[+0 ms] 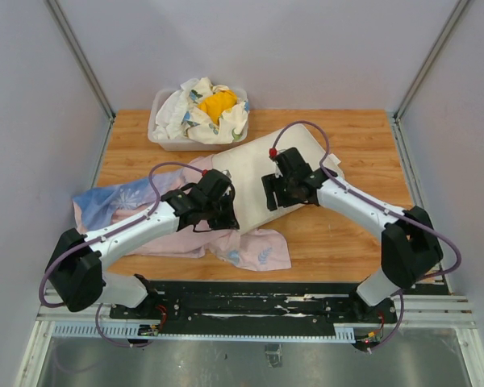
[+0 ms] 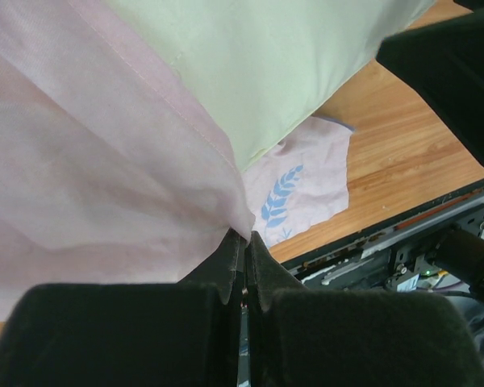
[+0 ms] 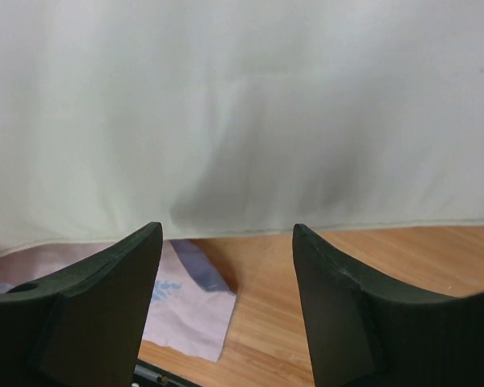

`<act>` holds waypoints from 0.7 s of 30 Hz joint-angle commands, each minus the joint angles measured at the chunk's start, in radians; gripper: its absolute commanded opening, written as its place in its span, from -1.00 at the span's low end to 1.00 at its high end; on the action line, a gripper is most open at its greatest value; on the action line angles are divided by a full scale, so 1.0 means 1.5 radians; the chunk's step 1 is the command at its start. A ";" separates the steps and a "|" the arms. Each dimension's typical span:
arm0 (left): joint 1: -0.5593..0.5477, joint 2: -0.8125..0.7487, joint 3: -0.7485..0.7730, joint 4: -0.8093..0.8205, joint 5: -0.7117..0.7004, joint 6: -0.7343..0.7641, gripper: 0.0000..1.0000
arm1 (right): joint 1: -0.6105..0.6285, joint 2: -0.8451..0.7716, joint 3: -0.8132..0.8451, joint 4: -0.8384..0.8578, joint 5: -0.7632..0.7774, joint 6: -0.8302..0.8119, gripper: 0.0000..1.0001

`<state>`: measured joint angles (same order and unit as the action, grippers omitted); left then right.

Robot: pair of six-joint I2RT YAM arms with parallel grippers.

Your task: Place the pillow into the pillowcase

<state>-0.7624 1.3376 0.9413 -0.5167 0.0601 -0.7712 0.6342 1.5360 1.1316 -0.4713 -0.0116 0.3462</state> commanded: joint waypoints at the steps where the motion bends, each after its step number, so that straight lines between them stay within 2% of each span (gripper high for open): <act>1: 0.002 -0.017 0.004 0.013 -0.011 -0.004 -1.00 | -0.005 0.059 0.043 0.012 0.025 -0.051 0.36; 5: 0.002 -0.015 0.003 0.016 -0.010 -0.007 -0.99 | -0.002 0.145 0.059 0.022 0.011 -0.060 0.38; 7: 0.002 -0.016 0.003 0.017 -0.011 -0.007 -1.00 | 0.006 0.176 0.055 0.033 0.014 -0.065 0.31; 8: 0.002 -0.015 0.005 0.016 -0.011 -0.007 -0.99 | 0.009 0.191 0.054 0.036 0.014 -0.068 0.15; 13: 0.003 -0.012 0.008 0.015 -0.016 -0.006 -0.99 | 0.023 0.211 0.034 0.037 0.014 -0.062 -0.94; 17: 0.005 -0.004 0.007 0.017 -0.015 -0.005 -0.99 | 0.025 0.166 0.005 0.036 0.000 -0.051 -0.99; 21: 0.013 0.001 0.016 0.010 -0.016 0.000 -0.99 | 0.033 0.076 0.008 -0.009 -0.020 -0.044 -0.99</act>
<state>-0.7601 1.3369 0.9413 -0.5106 0.0463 -0.7746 0.6582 1.7279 1.1763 -0.3939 0.0021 0.2615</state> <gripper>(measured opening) 0.009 0.037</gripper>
